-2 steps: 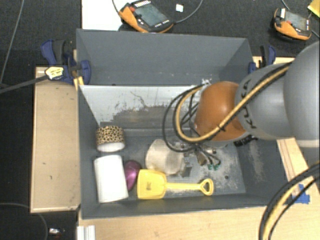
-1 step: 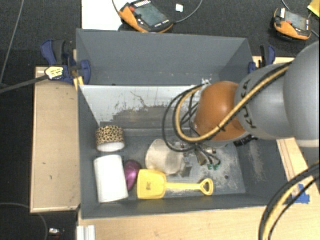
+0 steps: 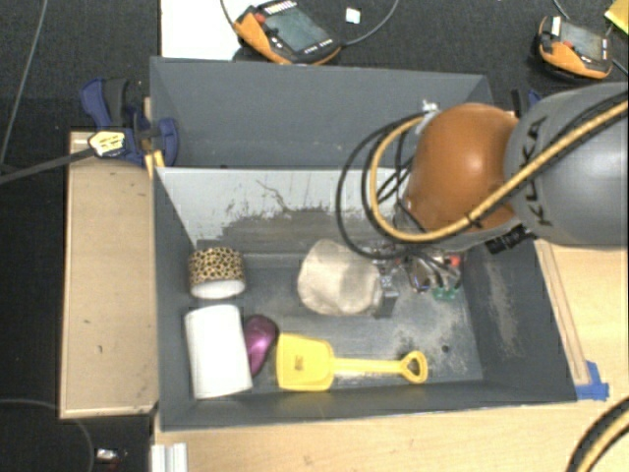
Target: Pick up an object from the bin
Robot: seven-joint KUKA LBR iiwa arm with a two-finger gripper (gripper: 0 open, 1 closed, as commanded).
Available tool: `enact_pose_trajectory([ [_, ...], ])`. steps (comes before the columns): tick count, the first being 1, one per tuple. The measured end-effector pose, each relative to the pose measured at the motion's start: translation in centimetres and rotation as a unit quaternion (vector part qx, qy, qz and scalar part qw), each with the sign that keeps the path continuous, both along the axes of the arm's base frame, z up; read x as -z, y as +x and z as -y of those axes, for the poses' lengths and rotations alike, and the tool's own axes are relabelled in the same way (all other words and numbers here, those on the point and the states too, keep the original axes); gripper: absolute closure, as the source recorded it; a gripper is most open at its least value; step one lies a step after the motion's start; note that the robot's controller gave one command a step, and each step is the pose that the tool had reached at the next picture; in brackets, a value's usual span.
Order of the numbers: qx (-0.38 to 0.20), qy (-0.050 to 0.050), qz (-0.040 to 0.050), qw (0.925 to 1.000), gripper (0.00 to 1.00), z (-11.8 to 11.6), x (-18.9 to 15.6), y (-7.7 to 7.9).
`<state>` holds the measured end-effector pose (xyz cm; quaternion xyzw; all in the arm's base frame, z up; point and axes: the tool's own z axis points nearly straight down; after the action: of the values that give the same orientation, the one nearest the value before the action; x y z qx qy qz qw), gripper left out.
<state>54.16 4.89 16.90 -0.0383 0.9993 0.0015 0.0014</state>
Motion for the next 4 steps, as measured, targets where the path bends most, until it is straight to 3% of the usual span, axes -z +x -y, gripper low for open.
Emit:
enact_pose_trajectory([
  [1, 0.001, 0.000, 0.0030, 1.0000, 1.00, 0.7, -2.5, 0.1],
  [2, -0.038, 0.000, 0.0016, 0.9993, 0.00, 4.5, 4.9, 1.1],
  [3, -0.039, 0.001, 0.0042, 0.9992, 0.00, 4.3, 4.6, 1.2],
  [4, -0.022, 0.001, 0.0052, 0.9998, 0.00, 4.2, 9.8, 4.5],
])
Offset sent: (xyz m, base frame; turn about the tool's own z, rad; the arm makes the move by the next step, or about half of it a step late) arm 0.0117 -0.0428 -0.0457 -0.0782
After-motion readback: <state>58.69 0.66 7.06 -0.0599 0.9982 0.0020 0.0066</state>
